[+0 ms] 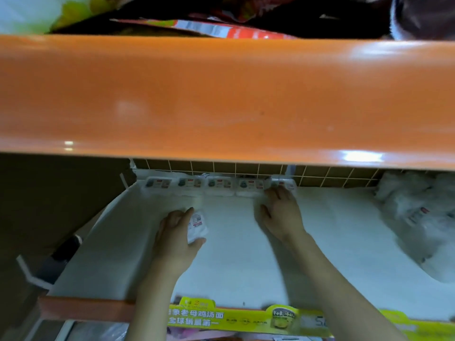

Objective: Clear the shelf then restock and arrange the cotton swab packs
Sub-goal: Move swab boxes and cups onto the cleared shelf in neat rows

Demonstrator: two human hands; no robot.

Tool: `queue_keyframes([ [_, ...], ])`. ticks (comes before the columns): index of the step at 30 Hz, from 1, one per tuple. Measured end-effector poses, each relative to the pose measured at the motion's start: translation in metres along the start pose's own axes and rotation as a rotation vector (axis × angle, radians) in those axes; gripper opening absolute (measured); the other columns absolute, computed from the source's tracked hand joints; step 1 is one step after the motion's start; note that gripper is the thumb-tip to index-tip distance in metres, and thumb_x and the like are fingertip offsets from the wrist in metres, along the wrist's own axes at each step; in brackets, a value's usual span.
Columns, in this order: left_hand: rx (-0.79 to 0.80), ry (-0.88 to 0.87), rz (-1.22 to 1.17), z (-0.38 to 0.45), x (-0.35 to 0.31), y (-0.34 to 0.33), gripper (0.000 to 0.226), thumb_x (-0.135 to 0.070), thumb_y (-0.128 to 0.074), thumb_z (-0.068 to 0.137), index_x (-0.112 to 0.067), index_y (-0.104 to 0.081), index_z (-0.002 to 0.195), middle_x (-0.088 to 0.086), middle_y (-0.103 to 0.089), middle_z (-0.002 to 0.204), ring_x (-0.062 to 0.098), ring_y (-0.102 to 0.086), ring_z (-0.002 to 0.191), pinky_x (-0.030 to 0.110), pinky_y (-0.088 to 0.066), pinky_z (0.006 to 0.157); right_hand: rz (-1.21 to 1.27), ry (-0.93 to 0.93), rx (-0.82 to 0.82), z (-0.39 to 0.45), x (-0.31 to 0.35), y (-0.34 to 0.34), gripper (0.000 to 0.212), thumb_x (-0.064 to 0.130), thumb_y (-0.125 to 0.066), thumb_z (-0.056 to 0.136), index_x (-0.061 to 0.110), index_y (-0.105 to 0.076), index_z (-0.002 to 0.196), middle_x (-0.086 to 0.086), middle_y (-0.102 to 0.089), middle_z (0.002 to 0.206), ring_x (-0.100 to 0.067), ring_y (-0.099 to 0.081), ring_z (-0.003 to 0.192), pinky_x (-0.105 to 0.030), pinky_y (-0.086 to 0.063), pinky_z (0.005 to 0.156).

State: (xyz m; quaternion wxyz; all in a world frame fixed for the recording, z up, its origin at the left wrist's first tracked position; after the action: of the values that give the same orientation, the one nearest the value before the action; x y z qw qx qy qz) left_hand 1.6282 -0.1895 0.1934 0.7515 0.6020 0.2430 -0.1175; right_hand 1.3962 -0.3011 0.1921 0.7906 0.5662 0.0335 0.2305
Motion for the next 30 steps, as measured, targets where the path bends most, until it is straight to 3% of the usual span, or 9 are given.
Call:
queue_keyframes([
  [4,0.006,-0.043,0.042,0.012,0.026,0.013,0.067,-0.023,-0.077,0.076,-0.011,-0.048,0.135,0.011,-0.049,0.133,0.03,-0.039,0.124,0.034,-0.027,0.105,0.043,-0.021,0.055,-0.016,0.048,-0.017,0.044,0.032,-0.038,0.074,0.004,-0.064,0.096,-0.015,-0.064,0.094,-0.036,-0.058,0.09,-0.039,-0.047,0.081],
  [9,-0.004,-0.056,0.059,0.029,0.067,0.026,0.068,-0.018,-0.08,0.073,-0.007,-0.05,0.133,0.014,-0.052,0.132,0.034,-0.044,0.124,0.043,-0.033,0.107,0.099,-0.078,0.042,-0.027,0.092,-0.032,0.053,0.037,-0.037,0.073,0.001,-0.063,0.102,-0.019,-0.063,0.102,-0.04,-0.058,0.096,-0.044,-0.048,0.082],
  [13,0.028,-0.138,0.066,0.045,0.073,0.03,0.053,-0.015,-0.075,0.078,-0.007,-0.055,0.126,0.01,-0.056,0.129,0.03,-0.047,0.123,0.04,-0.033,0.107,0.112,-0.117,0.03,-0.036,0.113,-0.044,0.046,0.035,-0.039,0.077,0.004,-0.065,0.099,-0.019,-0.064,0.103,-0.04,-0.06,0.093,-0.046,-0.051,0.08],
  [17,0.075,-0.084,0.259,0.047,0.07,0.031,0.055,-0.038,-0.053,0.092,-0.021,-0.036,0.142,0.002,-0.029,0.151,0.023,-0.02,0.141,0.038,-0.011,0.114,0.129,-0.135,-0.025,-0.041,0.114,-0.046,0.039,0.031,-0.04,0.079,0.005,-0.064,0.096,-0.018,-0.063,0.104,-0.039,-0.06,0.094,-0.046,-0.05,0.082],
  [19,0.066,-0.064,0.326,0.039,0.067,0.031,0.057,-0.041,-0.048,0.094,-0.024,-0.03,0.145,0.004,-0.02,0.154,0.025,-0.013,0.142,0.038,-0.012,0.113,0.131,-0.136,-0.049,-0.042,0.115,-0.044,0.037,0.031,-0.041,0.079,0.005,-0.063,0.094,-0.018,-0.063,0.102,-0.039,-0.06,0.092,-0.046,-0.05,0.081],
  [23,-0.037,-0.115,0.286,0.028,0.067,0.031,0.048,-0.018,-0.049,0.094,-0.023,-0.039,0.141,0.004,-0.034,0.148,0.025,-0.027,0.135,0.035,-0.025,0.107,0.126,-0.117,-0.094,-0.043,0.117,-0.042,0.034,0.029,-0.042,0.079,0.005,-0.063,0.091,-0.018,-0.063,0.098,-0.038,-0.06,0.087,-0.043,-0.05,0.077],
  [30,-0.066,-0.187,0.183,0.052,0.079,0.032,0.061,0.016,-0.047,0.077,-0.017,-0.056,0.128,0.003,-0.051,0.136,0.023,-0.041,0.13,0.031,-0.029,0.109,0.124,-0.114,-0.071,-0.043,0.115,-0.044,0.034,0.03,-0.041,0.082,0.007,-0.063,0.094,-0.016,-0.063,0.103,-0.036,-0.058,0.097,-0.04,-0.047,0.081],
])
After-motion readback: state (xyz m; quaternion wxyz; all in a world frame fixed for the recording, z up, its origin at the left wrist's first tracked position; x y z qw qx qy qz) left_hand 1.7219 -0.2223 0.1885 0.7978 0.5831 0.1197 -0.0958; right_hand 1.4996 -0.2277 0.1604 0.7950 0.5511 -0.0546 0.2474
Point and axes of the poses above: each hand's wrist, its own z-axis towards the middle knuckle, its own y-axis out of the back of the hand, x = y × z, the point moved 2 cm from there along z, towards the middle knuckle
